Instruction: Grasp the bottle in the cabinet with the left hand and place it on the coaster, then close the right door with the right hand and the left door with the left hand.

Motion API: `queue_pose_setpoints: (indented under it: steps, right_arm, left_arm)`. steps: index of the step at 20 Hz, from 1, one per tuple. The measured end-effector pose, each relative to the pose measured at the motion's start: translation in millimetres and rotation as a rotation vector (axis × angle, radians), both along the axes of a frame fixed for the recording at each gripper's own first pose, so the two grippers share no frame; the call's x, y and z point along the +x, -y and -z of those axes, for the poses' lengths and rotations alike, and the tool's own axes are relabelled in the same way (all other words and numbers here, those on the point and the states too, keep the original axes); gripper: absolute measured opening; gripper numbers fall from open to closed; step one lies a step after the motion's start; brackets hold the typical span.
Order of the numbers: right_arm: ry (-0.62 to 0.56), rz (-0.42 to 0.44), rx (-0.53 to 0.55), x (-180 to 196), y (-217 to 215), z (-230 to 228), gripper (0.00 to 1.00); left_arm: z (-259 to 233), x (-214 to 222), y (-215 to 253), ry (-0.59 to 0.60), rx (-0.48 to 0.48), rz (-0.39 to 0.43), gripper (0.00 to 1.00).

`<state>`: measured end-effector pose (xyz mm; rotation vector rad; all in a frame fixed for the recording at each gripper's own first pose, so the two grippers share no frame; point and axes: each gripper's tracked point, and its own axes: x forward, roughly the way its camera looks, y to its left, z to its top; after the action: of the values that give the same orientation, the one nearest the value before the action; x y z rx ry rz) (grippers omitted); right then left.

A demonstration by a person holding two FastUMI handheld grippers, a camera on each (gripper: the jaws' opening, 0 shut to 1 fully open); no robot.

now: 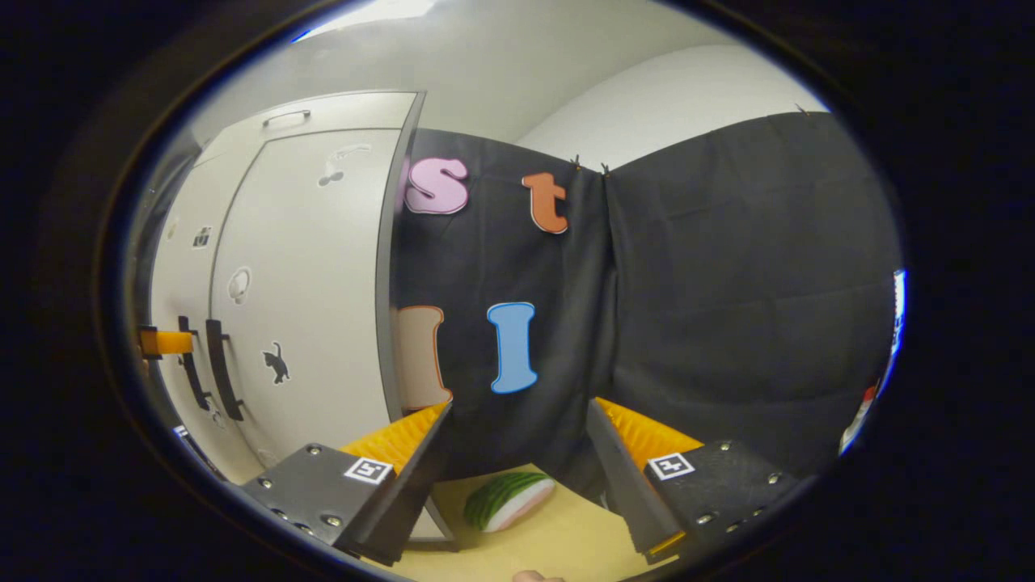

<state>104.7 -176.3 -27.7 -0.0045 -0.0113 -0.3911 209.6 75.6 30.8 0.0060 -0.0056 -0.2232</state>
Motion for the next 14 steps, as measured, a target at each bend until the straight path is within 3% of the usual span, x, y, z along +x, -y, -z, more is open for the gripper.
queue_pose_setpoints:
  steps: [14]
  right_arm:
    - [-0.016,-0.103,-0.001,4.1,-28.5,4.6,0.99]
  left_arm:
    - [3.6,1.0,-0.8,-0.016,-0.056,-0.022,0.97]
